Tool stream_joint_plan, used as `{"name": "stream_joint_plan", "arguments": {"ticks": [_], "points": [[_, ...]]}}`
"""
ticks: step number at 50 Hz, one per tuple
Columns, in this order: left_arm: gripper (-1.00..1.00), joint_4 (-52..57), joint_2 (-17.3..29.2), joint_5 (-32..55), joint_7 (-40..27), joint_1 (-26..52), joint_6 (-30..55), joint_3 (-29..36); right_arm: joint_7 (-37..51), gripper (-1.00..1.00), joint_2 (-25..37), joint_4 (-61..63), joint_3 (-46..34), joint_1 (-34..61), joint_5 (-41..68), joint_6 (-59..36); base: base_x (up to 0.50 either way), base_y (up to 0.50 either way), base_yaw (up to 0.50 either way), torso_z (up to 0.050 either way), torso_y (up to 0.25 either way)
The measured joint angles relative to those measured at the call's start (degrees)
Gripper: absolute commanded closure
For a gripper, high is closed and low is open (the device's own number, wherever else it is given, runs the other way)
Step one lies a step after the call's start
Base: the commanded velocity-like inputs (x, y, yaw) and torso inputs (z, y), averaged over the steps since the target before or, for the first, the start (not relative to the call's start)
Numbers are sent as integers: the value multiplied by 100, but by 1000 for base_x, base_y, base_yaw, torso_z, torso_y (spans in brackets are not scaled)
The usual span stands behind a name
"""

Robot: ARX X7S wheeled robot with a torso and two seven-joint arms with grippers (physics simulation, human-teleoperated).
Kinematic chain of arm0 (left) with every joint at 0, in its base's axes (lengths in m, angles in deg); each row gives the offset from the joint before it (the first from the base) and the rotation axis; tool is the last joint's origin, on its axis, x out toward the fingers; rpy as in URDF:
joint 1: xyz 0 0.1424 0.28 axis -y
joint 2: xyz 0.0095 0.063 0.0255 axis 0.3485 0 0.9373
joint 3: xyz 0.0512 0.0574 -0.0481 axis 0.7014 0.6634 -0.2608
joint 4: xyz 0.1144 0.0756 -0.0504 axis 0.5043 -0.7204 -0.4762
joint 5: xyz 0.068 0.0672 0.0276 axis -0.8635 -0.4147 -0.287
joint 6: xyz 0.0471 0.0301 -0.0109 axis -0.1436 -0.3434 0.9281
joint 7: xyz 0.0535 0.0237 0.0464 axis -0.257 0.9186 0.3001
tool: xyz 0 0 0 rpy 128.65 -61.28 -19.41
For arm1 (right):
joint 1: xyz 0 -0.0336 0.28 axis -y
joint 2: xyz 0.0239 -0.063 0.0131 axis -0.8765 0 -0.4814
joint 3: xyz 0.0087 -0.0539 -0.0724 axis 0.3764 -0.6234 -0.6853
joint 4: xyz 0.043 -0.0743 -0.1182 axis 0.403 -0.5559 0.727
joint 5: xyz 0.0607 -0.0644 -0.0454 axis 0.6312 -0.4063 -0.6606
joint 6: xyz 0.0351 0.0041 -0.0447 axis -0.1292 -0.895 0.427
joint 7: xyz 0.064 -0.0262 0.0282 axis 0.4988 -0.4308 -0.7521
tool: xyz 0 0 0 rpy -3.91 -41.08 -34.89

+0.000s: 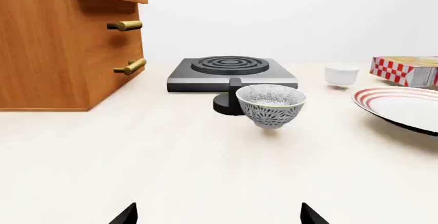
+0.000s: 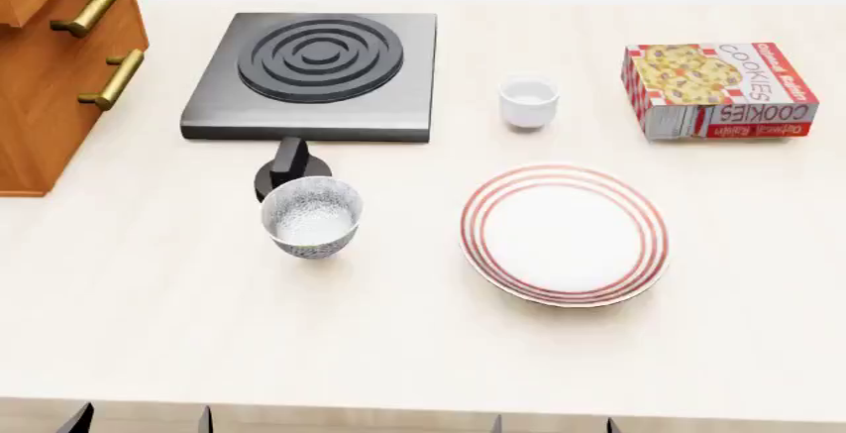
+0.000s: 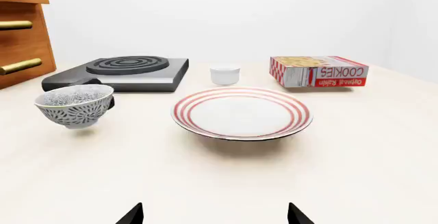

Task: Pick the akita bowl on the wooden cabinet and place it on the plate.

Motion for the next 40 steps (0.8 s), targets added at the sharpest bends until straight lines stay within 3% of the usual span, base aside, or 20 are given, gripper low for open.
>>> {"name": "stream_joint_plan", "arguments": {"ticks": [16, 40], "points": [[-100, 51, 189, 189, -230, -31, -35, 211, 218, -100, 187, 9, -215, -5, 199, 3, 0, 0, 0, 3, 0], [-100, 157, 426, 464, -438, -88, -134, 471, 485, -100, 398, 74, -430, 30, 518, -69, 0, 0, 0, 50, 0]]}}
